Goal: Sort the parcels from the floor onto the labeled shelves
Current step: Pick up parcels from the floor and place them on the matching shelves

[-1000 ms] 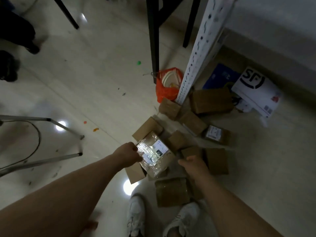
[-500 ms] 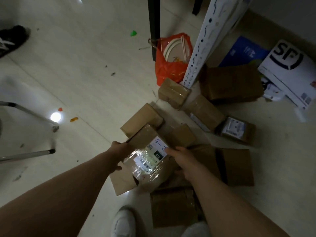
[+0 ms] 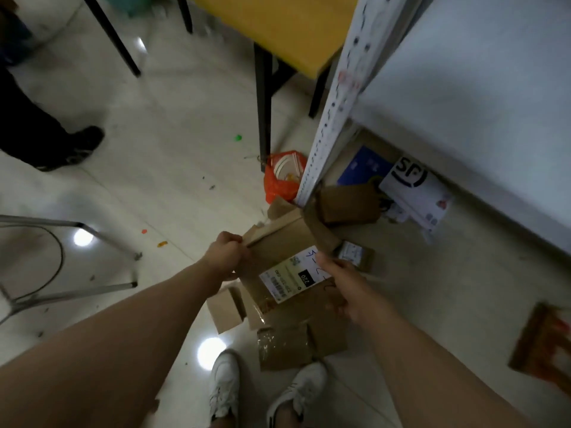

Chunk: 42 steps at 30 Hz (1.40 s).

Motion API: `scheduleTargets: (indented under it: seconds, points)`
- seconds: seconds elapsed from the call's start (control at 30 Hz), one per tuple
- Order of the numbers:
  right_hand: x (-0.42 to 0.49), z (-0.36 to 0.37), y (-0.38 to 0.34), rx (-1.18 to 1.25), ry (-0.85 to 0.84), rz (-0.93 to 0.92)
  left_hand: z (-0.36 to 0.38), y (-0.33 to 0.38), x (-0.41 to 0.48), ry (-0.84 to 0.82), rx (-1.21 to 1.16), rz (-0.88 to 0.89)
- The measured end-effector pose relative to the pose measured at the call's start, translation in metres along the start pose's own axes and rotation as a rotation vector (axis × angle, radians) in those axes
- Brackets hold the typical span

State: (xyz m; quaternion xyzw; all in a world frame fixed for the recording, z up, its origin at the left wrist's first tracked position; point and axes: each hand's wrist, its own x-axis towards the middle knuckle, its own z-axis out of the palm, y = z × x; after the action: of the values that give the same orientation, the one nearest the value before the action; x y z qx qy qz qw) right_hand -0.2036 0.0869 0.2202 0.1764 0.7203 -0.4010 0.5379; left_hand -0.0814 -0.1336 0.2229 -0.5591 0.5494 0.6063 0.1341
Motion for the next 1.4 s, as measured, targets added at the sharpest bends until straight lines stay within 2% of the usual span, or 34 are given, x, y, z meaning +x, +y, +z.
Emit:
scheduleTargets:
  seconds: [0.1, 0.23, 0.33, 0.53, 0.7, 0.77, 0.87, 0.97, 1.07, 1.13, 1.23, 1.4]
  points:
    - [-0.091, -0.017, -0.039, 0.007, 0.011, -0.064, -0.024, 0.047, -0.085, -0.099, -0.072, 0.019]
    - [-0.205, -0.038, -0.088, 0.135, 0.013, -0.168, -0.062, 0.11, -0.187, -0.366, -0.234, 0.085]
    - [-0.285, -0.04, -0.125, 0.167, 0.063, -0.25, -0.085, 0.158, -0.254, -0.407, -0.34, 0.161]
    - [-0.414, -0.049, -0.176, 0.197, 0.06, -0.395, -0.123, 0.242, -0.358, -0.505, -0.272, 0.456]
    - [-0.48, -0.059, -0.187, 0.278, -0.024, -0.488, -0.129, 0.291, -0.43, -0.504, -0.101, 0.753]
    - [-0.502, -0.068, -0.191, 0.273, 0.091, -0.539, -0.13, 0.309, -0.46, -0.503, -0.012, 0.85]
    - [-0.539, -0.088, -0.202, 0.301, 0.277, -0.72, -0.129, 0.338, -0.506, -0.484, 0.15, 0.984]
    - [-0.577, -0.098, -0.21, 0.115, 0.296, -0.884, -0.122, 0.358, -0.543, -0.391, 0.368, 1.07]
    - [-0.605, -0.095, -0.213, -0.174, 0.223, -0.96, -0.11, 0.37, -0.571, -0.286, 0.601, 1.13]
    - [-0.613, -0.09, -0.212, -0.274, 0.191, -1.01, -0.101, 0.375, -0.588, -0.26, 0.711, 1.163]
    - [-0.615, -0.088, -0.207, -0.212, 0.237, -1.091, -0.089, 0.379, -0.607, -0.266, 0.745, 1.215]
    - [-0.626, -0.12, -0.192, 0.025, 0.256, -1.083, -0.094, 0.383, -0.619, -0.29, 0.568, 1.308]
